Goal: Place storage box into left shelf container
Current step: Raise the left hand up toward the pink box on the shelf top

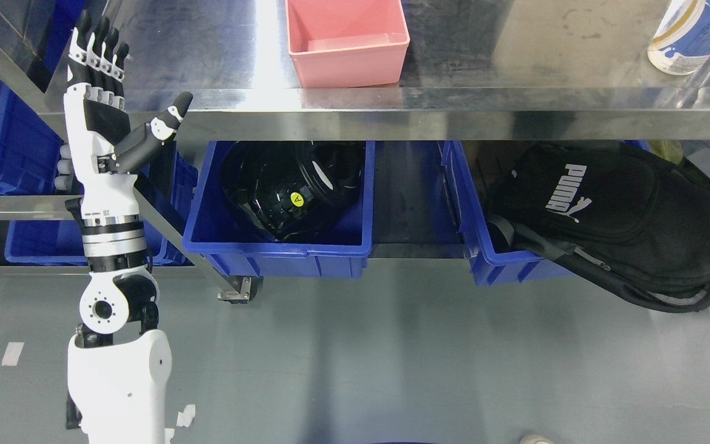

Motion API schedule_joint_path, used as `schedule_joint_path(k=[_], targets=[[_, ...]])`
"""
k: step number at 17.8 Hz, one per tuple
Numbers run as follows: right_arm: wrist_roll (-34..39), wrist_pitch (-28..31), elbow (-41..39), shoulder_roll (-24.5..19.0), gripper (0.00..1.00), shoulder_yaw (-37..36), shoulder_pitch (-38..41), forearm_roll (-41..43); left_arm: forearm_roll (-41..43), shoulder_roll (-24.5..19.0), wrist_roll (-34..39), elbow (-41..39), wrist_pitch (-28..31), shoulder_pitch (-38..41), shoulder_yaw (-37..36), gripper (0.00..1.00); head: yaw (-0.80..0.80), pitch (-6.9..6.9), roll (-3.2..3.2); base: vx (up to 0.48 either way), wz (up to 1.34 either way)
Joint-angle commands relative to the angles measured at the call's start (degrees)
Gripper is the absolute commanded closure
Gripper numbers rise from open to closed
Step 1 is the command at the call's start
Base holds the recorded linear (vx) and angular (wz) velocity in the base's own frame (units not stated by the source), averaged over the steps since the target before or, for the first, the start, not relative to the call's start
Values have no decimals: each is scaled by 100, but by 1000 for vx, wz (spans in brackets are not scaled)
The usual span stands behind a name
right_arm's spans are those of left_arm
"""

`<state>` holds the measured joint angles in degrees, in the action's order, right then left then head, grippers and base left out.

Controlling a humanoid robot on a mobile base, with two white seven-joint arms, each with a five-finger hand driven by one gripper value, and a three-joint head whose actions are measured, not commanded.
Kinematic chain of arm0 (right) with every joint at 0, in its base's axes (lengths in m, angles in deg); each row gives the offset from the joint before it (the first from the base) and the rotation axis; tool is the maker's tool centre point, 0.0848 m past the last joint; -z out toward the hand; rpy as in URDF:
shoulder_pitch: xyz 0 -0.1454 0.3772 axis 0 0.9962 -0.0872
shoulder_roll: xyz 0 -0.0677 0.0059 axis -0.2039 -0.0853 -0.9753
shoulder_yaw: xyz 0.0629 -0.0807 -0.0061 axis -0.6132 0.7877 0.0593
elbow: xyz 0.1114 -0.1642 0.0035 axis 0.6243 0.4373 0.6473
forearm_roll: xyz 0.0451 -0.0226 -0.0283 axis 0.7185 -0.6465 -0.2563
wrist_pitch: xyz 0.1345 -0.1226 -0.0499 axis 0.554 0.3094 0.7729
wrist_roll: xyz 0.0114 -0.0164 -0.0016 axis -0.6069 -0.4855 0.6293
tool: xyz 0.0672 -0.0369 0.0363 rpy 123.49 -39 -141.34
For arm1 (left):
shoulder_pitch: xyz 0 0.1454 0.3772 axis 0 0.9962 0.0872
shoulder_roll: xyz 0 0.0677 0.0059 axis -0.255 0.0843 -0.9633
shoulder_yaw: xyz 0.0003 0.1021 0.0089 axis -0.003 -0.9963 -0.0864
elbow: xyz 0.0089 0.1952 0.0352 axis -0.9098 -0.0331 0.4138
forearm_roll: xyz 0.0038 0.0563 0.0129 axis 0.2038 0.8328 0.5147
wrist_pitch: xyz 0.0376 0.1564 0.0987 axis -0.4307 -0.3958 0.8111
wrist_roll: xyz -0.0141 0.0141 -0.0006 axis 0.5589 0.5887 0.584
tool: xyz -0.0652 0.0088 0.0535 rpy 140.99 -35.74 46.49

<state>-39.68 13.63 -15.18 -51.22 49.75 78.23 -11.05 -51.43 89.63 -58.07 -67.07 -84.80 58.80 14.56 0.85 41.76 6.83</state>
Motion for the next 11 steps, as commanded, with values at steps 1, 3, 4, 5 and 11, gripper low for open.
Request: schedule_joint_path(k=[1,3,4,5,11], targets=[[2,2,-100,100,0,0,-26,123,-3,-81,-12,-10,14,-53,-85,0,0,0,0,0,0],[2,3,-100,100,0,0,-26,123,-3,-81,-204,-10,6,-211,-33,0,0,0,0,0,0],[2,3,-100,100,0,0,-26,123,6,-81,-379,-10,6,-386,37,0,0,0,0,0,0],[2,3,-100,100,0,0,-17,123,6,-81,-564,-10,49,-553,125,0,0,0,0,0,0],[2,3,-100,100,0,0,-17,123,355,-919,-2215,86,1016,-1756,206,0,0,0,0,0,0]])
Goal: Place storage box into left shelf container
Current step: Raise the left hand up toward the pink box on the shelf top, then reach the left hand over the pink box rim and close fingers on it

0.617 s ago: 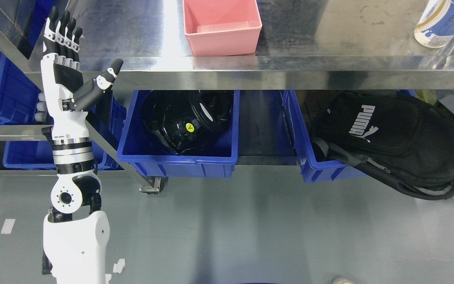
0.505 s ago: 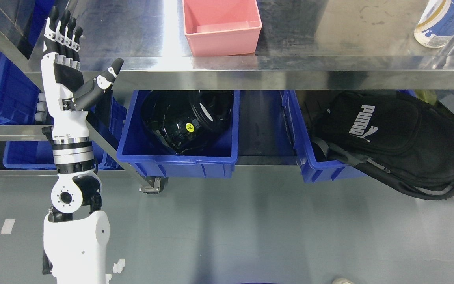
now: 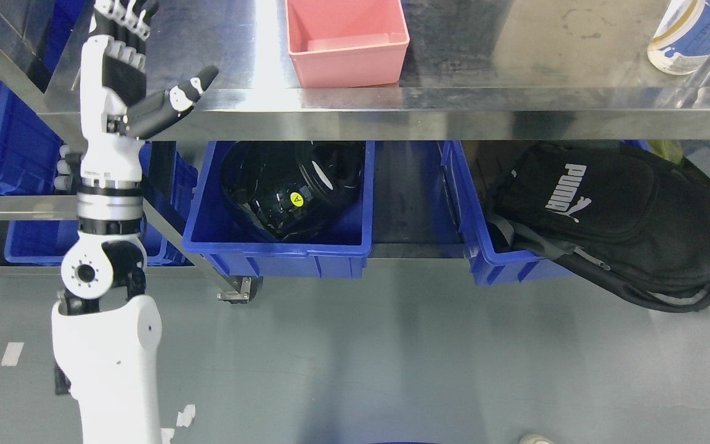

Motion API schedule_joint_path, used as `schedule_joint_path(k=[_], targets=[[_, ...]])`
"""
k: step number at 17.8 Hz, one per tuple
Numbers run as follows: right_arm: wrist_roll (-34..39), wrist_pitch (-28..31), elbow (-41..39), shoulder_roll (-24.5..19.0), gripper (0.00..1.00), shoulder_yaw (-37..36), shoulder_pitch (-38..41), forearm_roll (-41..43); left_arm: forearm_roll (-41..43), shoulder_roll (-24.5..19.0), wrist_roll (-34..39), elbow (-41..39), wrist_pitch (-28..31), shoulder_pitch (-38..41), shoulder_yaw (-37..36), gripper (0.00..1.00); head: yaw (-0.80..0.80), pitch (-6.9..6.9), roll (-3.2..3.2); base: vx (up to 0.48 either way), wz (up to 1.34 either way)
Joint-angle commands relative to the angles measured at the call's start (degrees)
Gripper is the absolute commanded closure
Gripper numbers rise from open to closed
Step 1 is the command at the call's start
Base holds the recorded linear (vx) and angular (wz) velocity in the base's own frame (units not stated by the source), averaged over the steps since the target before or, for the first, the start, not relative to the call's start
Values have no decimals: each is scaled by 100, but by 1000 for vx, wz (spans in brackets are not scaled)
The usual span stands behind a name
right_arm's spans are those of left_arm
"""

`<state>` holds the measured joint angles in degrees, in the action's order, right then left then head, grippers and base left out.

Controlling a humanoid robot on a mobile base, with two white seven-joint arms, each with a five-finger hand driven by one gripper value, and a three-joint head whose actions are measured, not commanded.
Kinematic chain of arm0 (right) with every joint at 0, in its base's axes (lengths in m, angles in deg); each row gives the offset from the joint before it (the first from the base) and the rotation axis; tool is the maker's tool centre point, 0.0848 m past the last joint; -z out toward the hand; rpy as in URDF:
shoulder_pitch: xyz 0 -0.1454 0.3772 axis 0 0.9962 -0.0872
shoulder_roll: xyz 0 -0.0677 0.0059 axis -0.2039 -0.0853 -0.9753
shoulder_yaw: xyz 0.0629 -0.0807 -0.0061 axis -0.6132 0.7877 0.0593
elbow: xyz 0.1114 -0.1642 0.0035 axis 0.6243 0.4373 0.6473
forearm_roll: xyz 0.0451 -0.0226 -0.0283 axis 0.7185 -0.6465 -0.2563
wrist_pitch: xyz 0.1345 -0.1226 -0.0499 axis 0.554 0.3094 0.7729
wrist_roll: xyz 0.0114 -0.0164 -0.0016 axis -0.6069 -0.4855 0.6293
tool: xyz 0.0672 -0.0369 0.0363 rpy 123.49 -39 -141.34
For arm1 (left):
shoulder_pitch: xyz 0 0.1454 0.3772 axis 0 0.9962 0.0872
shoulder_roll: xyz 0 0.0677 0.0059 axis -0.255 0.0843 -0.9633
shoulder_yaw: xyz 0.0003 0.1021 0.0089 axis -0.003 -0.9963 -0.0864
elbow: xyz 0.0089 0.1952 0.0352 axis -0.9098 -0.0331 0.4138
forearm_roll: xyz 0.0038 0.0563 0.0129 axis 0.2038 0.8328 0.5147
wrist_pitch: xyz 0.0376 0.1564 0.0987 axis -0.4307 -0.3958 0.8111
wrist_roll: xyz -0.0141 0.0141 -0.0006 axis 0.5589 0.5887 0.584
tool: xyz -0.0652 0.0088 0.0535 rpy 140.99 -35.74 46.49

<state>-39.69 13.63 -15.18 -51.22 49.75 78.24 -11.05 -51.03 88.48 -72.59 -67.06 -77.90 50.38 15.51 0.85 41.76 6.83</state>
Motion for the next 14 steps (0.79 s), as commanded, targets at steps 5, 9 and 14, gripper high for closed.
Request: schedule_joint_path(k=[5,9,14], targets=[[11,2,-100,100,0,0,-27,123,1459,-1596,-2547,612,773,-2056,-704,0,0,0,0,0,0],[3,2,-100,100,0,0,-27,123,2126,-1632,-3496,937,1302,-2883,-1918,0,0,0,0,0,0],[3,-7,-100,100,0,0,-18,123,2857,-913,-4053,1675,1477,-3376,-2219,2,0,0,0,0,0]])
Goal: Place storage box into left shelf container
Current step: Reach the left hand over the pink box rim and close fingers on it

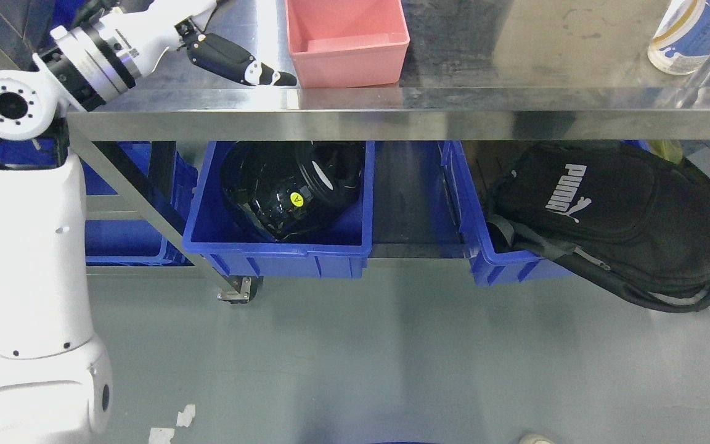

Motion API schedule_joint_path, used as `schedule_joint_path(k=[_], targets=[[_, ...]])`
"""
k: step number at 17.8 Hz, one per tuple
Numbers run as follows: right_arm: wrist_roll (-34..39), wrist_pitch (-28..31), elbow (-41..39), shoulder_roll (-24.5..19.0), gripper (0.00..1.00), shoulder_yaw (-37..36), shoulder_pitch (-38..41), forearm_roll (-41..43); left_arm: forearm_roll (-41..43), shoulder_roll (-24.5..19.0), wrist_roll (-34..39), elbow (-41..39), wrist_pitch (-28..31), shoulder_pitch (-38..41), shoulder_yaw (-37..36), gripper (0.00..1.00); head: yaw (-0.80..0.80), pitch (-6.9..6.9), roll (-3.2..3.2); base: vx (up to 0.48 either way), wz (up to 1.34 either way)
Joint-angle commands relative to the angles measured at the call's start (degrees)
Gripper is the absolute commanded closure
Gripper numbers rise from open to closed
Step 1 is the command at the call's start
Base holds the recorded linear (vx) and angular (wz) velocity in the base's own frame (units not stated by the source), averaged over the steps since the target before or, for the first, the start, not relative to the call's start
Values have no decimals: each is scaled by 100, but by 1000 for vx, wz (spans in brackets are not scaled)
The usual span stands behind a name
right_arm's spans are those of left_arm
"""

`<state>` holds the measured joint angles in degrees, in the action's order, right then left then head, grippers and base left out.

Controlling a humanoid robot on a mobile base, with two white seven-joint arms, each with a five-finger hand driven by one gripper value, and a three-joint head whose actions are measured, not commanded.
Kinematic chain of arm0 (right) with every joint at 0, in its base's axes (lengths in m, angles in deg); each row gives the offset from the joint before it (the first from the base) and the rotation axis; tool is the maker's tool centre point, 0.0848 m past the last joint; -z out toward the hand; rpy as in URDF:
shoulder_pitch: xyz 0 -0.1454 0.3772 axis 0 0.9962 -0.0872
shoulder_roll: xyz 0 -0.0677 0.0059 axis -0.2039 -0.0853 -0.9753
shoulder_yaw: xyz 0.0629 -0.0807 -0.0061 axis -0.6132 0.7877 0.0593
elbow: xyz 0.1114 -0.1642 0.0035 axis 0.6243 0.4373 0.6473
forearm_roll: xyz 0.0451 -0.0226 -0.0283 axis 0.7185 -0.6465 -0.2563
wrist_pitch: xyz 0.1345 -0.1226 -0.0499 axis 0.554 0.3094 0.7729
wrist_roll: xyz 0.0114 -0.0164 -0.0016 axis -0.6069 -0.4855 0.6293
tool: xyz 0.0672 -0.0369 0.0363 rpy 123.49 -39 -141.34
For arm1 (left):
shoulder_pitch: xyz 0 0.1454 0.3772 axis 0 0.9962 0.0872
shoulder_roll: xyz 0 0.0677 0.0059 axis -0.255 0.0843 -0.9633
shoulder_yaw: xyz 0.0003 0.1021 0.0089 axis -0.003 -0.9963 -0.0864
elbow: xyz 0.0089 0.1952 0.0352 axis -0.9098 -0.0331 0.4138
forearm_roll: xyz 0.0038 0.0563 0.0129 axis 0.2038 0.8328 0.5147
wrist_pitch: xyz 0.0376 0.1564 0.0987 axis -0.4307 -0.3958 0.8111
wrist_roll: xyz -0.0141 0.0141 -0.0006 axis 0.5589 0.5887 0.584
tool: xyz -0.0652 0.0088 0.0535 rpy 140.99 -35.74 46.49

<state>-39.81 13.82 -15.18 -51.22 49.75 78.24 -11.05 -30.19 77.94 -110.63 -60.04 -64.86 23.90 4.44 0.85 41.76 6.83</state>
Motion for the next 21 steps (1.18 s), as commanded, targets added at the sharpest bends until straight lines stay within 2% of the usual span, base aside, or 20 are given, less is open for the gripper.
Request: schedule_joint_path(k=[1,4,9,12,16,21], targets=[[14,-25,-100,100,0,0,-27,123,861,211,-249,1122,234,-773,-1121,3,0,0,0,0,0],[23,-17,-100,100,0,0,-18,123,985,326,-267,1509,279,-1010,-1375,3,0,0,0,0,0],[23,-17,-100,100,0,0,-18,123,1002,844,-346,1870,427,-1125,-1446,5,0,0,0,0,0],[14,-17,-100,100,0,0,-18,123,1011,871,-399,1958,744,-1151,-1525,5,0,0,0,0,0],[15,-25,-100,100,0,0,-18,123,1231,862,-416,2187,858,-1257,-1516,7,0,0,0,0,0],[14,-17,-100,100,0,0,-18,123,1222,827,-732,2292,1035,-1240,-1473,24,0,-1,0,0,0]])
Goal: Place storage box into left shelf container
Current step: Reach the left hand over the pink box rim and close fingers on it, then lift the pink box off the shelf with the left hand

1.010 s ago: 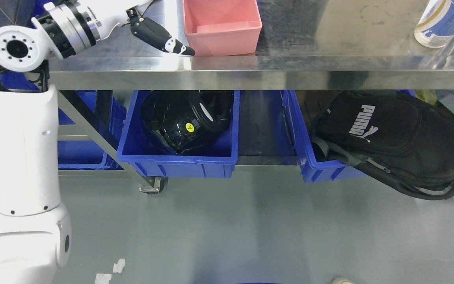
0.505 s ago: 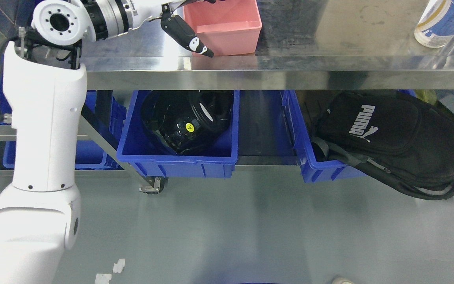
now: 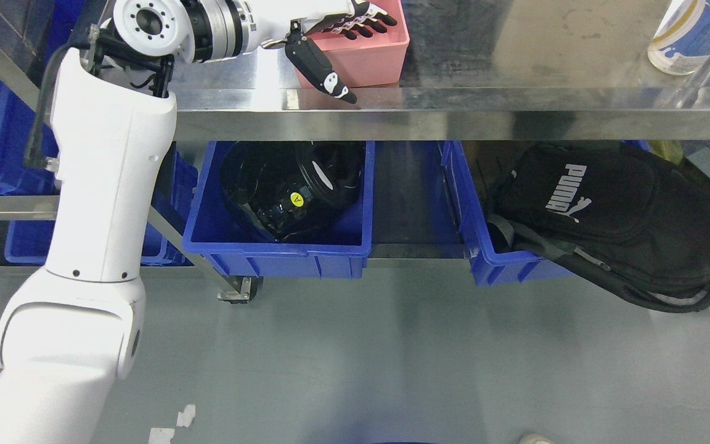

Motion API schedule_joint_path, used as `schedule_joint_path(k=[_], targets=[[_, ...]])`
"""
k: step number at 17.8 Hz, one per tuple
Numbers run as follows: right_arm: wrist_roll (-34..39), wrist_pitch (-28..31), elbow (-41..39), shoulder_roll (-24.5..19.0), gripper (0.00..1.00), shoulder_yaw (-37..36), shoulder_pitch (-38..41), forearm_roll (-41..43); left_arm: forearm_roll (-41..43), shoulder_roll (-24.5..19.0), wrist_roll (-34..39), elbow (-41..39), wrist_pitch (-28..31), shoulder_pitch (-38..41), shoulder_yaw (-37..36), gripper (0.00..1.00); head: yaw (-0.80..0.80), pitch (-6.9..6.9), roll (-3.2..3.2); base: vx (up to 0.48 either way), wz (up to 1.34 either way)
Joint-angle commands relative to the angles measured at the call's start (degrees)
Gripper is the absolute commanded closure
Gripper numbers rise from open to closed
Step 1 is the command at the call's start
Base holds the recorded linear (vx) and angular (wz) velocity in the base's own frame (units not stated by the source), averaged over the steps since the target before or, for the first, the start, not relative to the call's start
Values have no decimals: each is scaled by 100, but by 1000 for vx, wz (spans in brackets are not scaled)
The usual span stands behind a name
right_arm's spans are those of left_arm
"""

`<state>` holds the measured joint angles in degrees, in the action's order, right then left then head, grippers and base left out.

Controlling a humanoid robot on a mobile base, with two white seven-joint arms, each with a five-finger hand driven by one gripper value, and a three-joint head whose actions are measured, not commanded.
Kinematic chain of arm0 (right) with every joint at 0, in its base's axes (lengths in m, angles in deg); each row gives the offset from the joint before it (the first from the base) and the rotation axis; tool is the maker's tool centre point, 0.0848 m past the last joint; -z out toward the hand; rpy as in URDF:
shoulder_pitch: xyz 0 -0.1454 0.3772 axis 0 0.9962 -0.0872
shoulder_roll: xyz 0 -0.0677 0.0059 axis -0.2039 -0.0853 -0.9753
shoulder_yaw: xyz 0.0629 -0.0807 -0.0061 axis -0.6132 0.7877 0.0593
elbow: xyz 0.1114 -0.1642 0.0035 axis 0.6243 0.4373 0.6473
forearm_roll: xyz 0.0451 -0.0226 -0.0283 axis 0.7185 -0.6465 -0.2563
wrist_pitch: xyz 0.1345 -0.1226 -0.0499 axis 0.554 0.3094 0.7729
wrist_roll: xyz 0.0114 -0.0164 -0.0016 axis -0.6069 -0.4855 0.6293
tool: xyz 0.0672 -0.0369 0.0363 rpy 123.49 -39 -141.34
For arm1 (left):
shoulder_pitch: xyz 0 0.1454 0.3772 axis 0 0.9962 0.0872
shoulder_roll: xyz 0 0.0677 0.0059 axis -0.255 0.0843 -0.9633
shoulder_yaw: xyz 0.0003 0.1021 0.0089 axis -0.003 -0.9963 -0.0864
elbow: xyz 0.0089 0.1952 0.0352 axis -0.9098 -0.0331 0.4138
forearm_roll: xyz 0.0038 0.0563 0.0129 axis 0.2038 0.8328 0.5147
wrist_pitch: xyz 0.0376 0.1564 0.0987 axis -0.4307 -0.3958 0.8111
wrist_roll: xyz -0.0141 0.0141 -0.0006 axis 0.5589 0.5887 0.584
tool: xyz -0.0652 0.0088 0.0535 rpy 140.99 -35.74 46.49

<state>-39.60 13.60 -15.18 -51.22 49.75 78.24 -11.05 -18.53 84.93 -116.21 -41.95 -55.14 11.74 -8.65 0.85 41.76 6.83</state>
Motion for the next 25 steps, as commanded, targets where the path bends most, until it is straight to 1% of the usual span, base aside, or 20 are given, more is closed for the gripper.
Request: schedule_joint_path(k=[1,2,3,4,5,7,8,11,12,14,17,20,22,25], targets=[[-7,5,-100,100,0,0,-26,123,57,120,-287,493,63,3,-129,31,0,0,0,0,0],[-7,5,-100,100,0,0,-18,123,22,120,-332,510,63,30,-93,38,0,0,0,0,0],[-7,5,-100,100,0,0,-26,123,13,146,-332,510,28,65,37,47,0,0,0,0,0],[-7,5,-100,100,0,0,-18,123,4,172,-341,510,-7,74,256,54,0,-1,0,0,0],[-7,-3,-100,100,0,0,-26,123,-5,207,-350,510,-138,82,519,66,0,-1,0,0,0],[-7,5,-100,100,0,0,-27,123,-22,389,-437,519,-515,91,1213,97,0,-1,0,0,0],[-7,5,-100,100,0,0,-18,123,-22,389,-481,510,-613,117,1443,100,0,0,0,0,0],[-7,-3,-100,100,0,0,-18,123,-118,389,-499,484,-658,214,1944,100,0,-1,0,0,0],[-7,5,-100,100,0,0,-26,123,-284,389,-482,466,-649,214,2181,100,0,-1,0,0,0],[-7,-3,-100,100,0,0,-18,123,-968,389,-429,414,-649,214,2385,100,0,-1,0,0,0],[-7,5,-100,100,0,0,-26,123,-1988,389,149,168,-658,223,2587,100,0,-1,0,0,0],[-6,5,-100,100,0,0,-18,123,-2666,389,545,-279,-658,416,2588,98,0,0,0,0,0],[-7,5,-100,100,0,0,-18,123,-3122,389,948,-613,-675,556,2588,96,0,0,0,0,0],[-6,5,-100,100,0,0,-26,123,-3510,389,1608,-1018,-1087,907,2561,94,0,0,0,0,0]])
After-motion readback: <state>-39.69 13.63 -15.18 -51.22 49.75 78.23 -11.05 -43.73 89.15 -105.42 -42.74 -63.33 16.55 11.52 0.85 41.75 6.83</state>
